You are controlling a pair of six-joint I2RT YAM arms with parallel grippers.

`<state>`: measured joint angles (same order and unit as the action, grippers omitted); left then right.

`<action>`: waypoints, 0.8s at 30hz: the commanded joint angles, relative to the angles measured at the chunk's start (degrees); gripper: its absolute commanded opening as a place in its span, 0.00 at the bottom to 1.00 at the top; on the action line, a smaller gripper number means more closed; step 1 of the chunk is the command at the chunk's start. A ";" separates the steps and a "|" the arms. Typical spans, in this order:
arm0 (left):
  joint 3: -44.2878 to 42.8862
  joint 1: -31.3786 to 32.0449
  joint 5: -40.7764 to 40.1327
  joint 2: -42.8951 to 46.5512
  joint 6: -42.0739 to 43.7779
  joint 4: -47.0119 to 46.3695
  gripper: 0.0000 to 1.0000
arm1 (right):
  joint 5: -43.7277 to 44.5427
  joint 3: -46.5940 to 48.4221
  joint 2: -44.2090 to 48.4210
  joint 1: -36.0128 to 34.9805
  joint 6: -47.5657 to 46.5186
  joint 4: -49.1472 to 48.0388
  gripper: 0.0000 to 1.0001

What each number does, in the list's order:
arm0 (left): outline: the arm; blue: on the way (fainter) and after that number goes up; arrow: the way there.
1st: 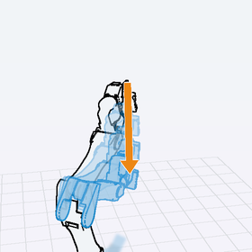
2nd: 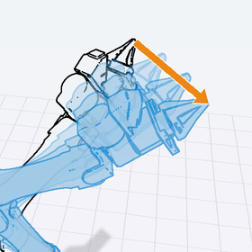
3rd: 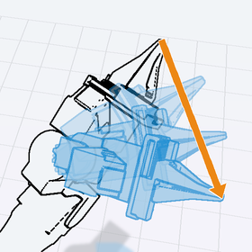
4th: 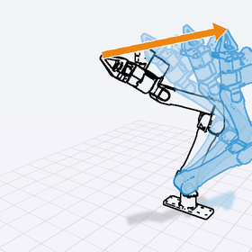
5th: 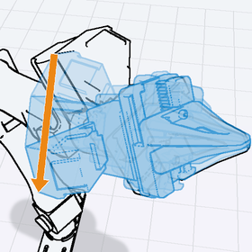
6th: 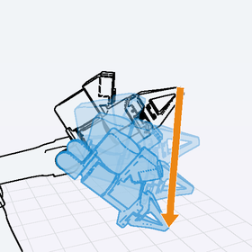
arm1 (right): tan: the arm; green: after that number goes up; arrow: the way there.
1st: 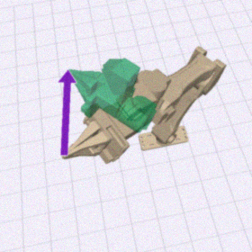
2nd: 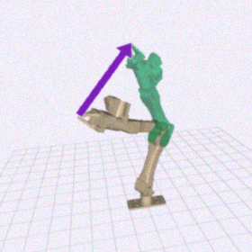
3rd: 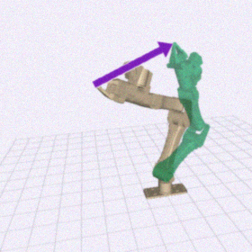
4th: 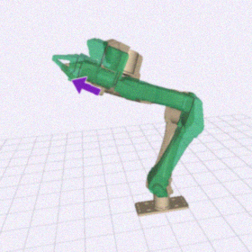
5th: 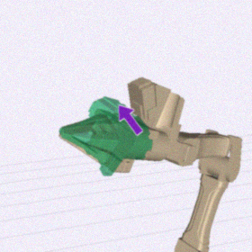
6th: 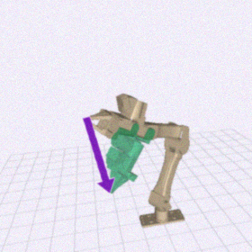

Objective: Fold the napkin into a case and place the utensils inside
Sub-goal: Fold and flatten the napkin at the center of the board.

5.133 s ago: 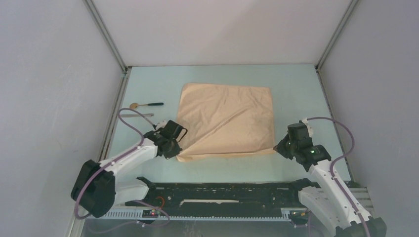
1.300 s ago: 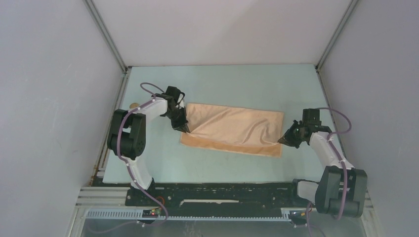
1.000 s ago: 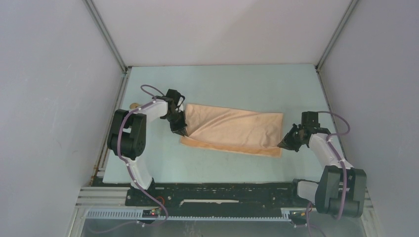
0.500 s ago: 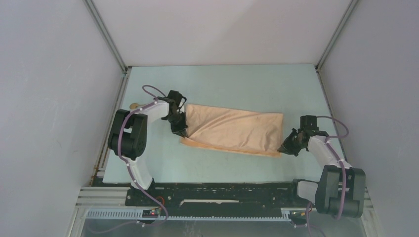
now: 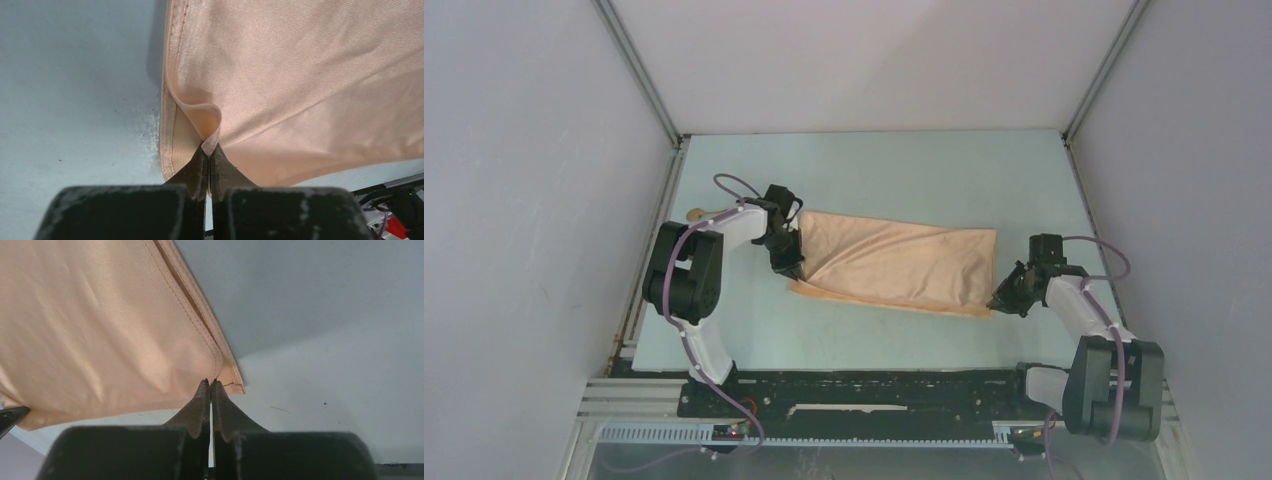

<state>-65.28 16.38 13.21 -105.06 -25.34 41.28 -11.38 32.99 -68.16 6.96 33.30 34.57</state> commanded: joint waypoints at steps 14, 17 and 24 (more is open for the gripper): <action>0.50 1.11 -2.91 -1.48 1.88 1.09 0.04 | 4.35 -1.18 0.57 -2.30 3.03 -0.57 0.00; 0.41 1.12 -2.68 -1.44 1.97 1.09 0.05 | 4.47 -1.18 -0.10 -2.30 2.69 -1.31 0.00; 0.60 1.27 -2.95 -1.02 2.14 1.16 0.05 | 5.56 -1.18 -1.27 -1.49 1.83 -3.06 0.00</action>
<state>-65.32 16.73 12.56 -105.10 -24.93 41.28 -8.01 31.99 -68.53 4.91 35.27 33.80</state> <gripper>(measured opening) 0.046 0.009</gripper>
